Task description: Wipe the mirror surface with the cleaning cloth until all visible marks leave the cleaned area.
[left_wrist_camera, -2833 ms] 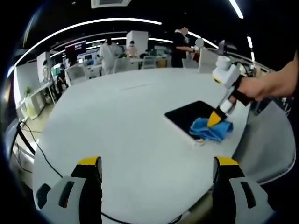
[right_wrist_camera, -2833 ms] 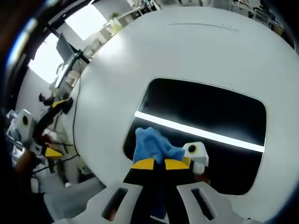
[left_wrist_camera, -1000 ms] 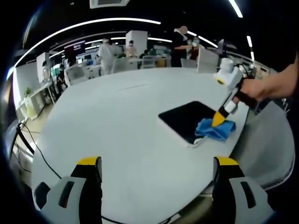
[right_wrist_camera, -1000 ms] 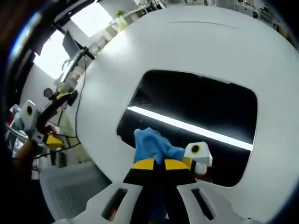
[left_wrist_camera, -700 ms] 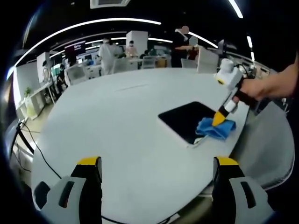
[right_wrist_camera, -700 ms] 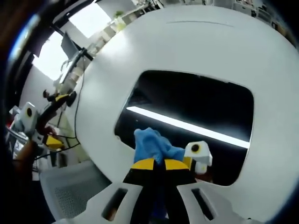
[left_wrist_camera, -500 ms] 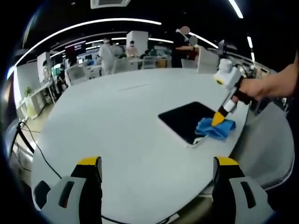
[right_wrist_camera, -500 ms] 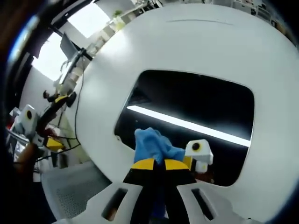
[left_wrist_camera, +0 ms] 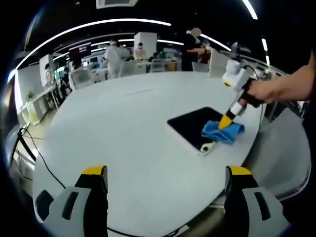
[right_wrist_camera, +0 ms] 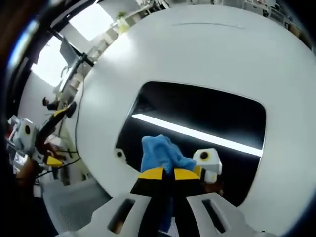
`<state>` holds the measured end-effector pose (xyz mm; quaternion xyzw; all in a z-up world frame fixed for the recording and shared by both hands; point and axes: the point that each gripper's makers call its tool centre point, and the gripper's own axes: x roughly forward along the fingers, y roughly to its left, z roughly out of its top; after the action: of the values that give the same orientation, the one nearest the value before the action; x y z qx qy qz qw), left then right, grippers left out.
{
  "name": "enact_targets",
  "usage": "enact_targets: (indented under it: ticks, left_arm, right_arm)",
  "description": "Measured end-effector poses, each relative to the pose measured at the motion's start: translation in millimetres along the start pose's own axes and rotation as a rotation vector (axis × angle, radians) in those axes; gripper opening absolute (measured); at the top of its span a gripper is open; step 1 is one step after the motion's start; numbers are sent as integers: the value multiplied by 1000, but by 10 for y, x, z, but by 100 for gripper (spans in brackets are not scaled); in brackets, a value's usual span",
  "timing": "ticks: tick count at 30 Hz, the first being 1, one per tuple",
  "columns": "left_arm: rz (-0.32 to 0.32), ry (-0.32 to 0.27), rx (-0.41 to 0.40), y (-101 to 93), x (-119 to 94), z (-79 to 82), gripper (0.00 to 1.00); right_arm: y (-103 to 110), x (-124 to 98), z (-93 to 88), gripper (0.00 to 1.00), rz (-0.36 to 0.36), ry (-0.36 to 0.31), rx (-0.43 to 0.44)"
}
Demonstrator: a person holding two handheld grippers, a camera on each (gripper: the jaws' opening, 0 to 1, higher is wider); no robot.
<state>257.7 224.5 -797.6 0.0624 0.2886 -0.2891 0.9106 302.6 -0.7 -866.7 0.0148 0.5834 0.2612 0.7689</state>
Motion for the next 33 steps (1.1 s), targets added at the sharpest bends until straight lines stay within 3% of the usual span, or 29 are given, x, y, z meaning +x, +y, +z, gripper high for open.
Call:
enact_targets:
  ticks: [33]
  left_arm:
    - [16, 12, -22, 70, -26, -34, 99]
  right_arm:
    - [-312, 158, 720, 0, -54, -26, -22]
